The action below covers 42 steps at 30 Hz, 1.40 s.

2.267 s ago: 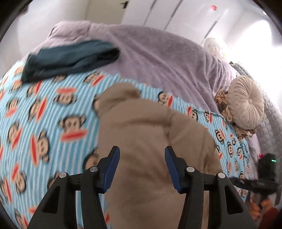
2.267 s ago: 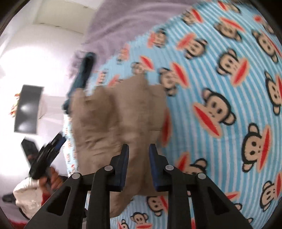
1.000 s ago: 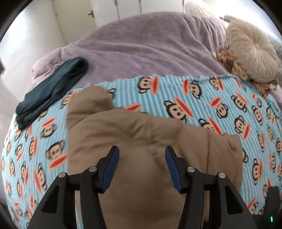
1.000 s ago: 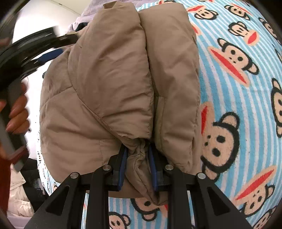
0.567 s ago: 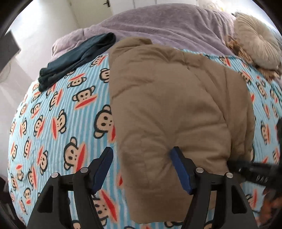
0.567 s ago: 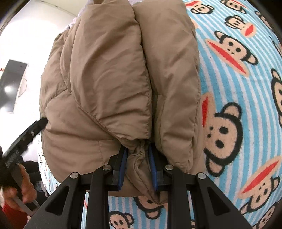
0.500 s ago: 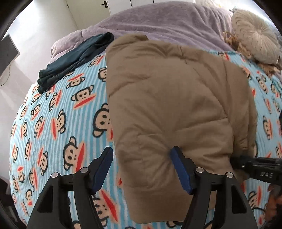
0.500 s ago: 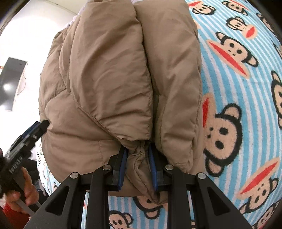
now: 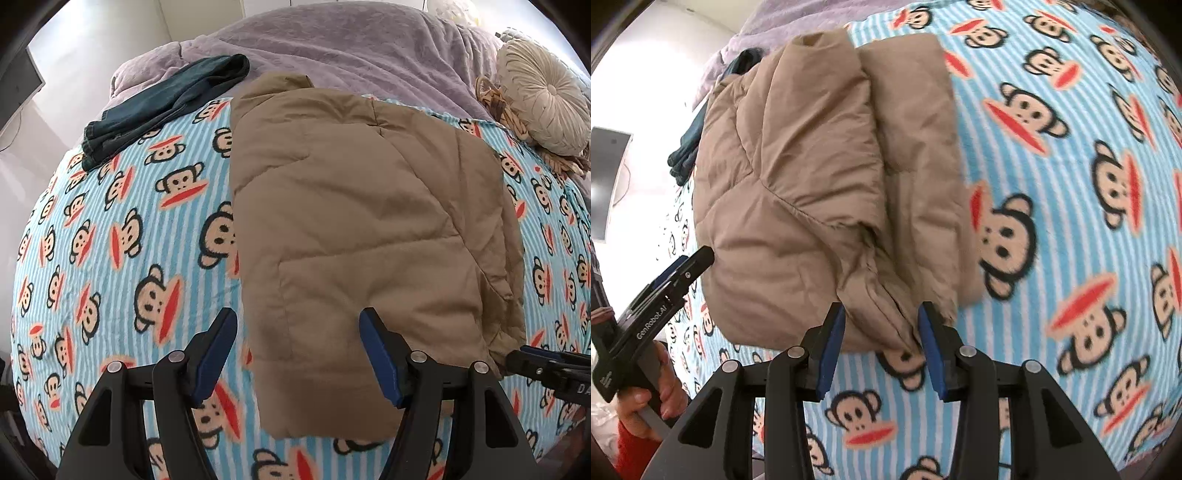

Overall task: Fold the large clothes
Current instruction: 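Open both tools and pull them back from the folded jacket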

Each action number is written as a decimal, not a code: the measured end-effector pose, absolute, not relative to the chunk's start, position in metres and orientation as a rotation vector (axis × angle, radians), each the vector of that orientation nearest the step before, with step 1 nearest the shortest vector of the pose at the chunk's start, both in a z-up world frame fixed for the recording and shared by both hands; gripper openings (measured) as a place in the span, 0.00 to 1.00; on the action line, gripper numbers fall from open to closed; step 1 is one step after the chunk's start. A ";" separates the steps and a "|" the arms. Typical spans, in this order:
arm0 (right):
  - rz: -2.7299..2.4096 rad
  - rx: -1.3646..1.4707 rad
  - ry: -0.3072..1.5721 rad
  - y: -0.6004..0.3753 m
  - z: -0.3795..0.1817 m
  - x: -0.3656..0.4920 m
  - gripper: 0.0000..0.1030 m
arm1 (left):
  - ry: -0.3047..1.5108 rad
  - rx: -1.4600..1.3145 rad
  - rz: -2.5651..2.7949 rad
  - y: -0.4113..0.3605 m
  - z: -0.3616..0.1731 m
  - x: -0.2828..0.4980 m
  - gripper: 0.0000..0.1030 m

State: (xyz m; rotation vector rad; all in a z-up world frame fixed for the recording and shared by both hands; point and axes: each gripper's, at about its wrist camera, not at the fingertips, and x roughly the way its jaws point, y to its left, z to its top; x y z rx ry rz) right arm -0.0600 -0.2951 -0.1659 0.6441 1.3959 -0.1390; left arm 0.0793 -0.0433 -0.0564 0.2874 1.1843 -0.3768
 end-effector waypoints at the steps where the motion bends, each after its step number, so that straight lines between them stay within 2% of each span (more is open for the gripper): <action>1: -0.145 0.645 1.395 -0.296 -0.163 -0.062 0.43 | 1.188 0.286 -0.376 -0.043 -0.056 0.078 0.68; 3: -0.159 0.639 1.393 -0.298 -0.156 -0.065 0.45 | 1.200 0.280 -0.377 -0.041 -0.055 0.074 0.68; 4: -0.163 0.636 1.392 -0.298 -0.156 -0.068 0.50 | 1.204 0.277 -0.380 -0.040 -0.054 0.071 0.68; 6: -0.172 0.633 1.386 -0.297 -0.151 -0.072 0.53 | 1.205 0.274 -0.383 -0.039 -0.052 0.066 0.68; 21: -0.180 0.631 1.412 -0.283 -0.141 -0.097 0.54 | 1.263 0.240 -0.387 -0.019 -0.037 0.037 0.68; 42: -0.165 0.508 1.363 -0.258 -0.084 -0.107 0.57 | 1.247 0.216 -0.382 0.003 0.023 0.001 0.68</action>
